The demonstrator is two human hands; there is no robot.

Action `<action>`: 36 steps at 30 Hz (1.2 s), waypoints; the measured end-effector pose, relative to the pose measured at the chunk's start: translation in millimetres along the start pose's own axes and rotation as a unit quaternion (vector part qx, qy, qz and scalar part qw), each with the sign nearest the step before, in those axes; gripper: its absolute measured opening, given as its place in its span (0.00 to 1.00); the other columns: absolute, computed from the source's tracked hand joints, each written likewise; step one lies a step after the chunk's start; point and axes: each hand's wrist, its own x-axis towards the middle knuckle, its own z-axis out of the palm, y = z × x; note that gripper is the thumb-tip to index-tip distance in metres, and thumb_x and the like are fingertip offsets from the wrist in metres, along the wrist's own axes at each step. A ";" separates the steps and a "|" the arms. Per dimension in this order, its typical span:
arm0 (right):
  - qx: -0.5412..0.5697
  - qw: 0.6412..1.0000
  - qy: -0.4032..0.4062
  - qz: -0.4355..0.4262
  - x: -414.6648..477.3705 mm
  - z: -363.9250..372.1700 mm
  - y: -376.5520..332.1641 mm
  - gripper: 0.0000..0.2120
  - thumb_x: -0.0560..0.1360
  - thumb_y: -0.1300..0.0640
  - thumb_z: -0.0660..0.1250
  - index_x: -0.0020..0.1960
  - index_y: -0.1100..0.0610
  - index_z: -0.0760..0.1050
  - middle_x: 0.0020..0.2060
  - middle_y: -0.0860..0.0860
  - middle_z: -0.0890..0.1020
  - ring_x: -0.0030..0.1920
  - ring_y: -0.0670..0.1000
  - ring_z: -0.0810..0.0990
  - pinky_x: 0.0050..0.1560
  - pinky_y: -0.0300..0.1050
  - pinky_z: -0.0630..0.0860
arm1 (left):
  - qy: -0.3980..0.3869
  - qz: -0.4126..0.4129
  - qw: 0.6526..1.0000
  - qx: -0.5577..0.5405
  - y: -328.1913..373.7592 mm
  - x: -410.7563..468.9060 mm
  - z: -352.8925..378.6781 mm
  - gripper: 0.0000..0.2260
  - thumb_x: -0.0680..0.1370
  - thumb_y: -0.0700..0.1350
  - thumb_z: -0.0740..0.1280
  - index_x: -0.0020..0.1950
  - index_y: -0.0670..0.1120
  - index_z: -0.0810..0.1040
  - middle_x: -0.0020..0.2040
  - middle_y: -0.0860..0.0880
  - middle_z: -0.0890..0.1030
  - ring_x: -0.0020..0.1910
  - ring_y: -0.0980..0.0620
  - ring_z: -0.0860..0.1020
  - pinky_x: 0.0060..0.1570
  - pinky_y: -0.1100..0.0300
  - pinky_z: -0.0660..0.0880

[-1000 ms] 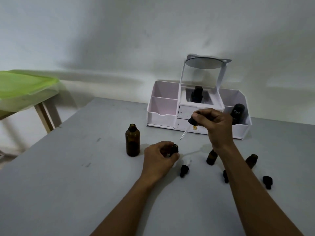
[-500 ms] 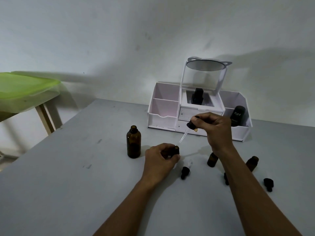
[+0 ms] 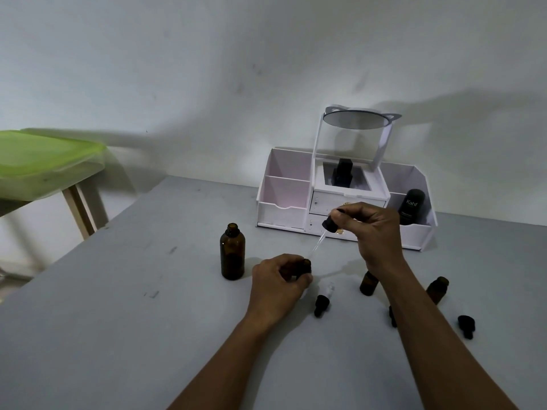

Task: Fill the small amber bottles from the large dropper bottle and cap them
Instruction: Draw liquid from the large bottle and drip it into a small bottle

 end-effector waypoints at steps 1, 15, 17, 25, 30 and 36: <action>-0.002 1.000 -0.001 -0.004 0.0 0.1 0.1 0.14 0.71 0.65 0.76 0.38 0.46 0.84 0.33 0.40 0.86 0.39 0.44 0.84 0.48 0.40 0.80 | -0.001 -0.002 1.000 0.001 -0.1 0.4 0.1 0.16 0.71 0.44 0.76 0.58 0.49 0.82 0.51 0.54 0.84 0.47 0.62 0.82 0.50 0.73 0.75; 0.078 0.995 -0.009 -0.068 12.1 22.4 -50.6 0.08 0.73 0.65 0.74 0.45 0.52 0.84 0.37 0.48 0.88 0.42 0.54 0.87 0.51 0.48 0.83 | 0.032 -0.064 0.997 -0.014 -4.4 -28.8 -43.9 0.19 0.72 0.48 0.75 0.62 0.51 0.79 0.55 0.56 0.81 0.51 0.64 0.79 0.47 0.77 0.73; 0.099 0.992 -0.033 -0.072 14.4 38.1 -62.0 0.08 0.73 0.65 0.73 0.45 0.53 0.84 0.37 0.47 0.88 0.41 0.53 0.88 0.50 0.46 0.83 | 0.062 -0.078 0.995 -0.004 -10.3 -34.9 -63.8 0.18 0.71 0.48 0.75 0.61 0.52 0.79 0.53 0.57 0.81 0.49 0.65 0.79 0.43 0.78 0.72; 0.113 0.990 -0.057 -0.065 21.5 87.0 -73.6 0.04 0.73 0.63 0.74 0.47 0.57 0.84 0.38 0.52 0.88 0.42 0.53 0.88 0.51 0.52 0.84 | 0.188 -0.100 0.977 -0.006 -21.3 -29.5 -106.8 0.16 0.73 0.39 0.72 0.60 0.48 0.80 0.52 0.54 0.80 0.48 0.59 0.78 0.53 0.67 0.73; 0.096 0.992 -0.057 -0.059 25.0 97.2 -67.0 0.05 0.73 0.63 0.74 0.49 0.62 0.84 0.39 0.52 0.88 0.42 0.51 0.88 0.50 0.49 0.84 | 0.191 -0.093 0.977 -0.019 -25.2 -22.0 -104.6 0.20 0.72 0.38 0.72 0.62 0.49 0.79 0.56 0.51 0.82 0.49 0.59 0.78 0.45 0.76 0.70; 0.076 0.993 -0.074 -0.048 22.5 106.7 -61.5 0.03 0.73 0.63 0.75 0.46 0.61 0.85 0.37 0.53 0.88 0.40 0.50 0.88 0.48 0.43 0.83 | 0.170 -0.057 0.983 -0.029 -23.2 -10.0 -107.7 0.25 0.68 0.47 0.78 0.64 0.52 0.77 0.54 0.56 0.80 0.49 0.64 0.78 0.42 0.78 0.71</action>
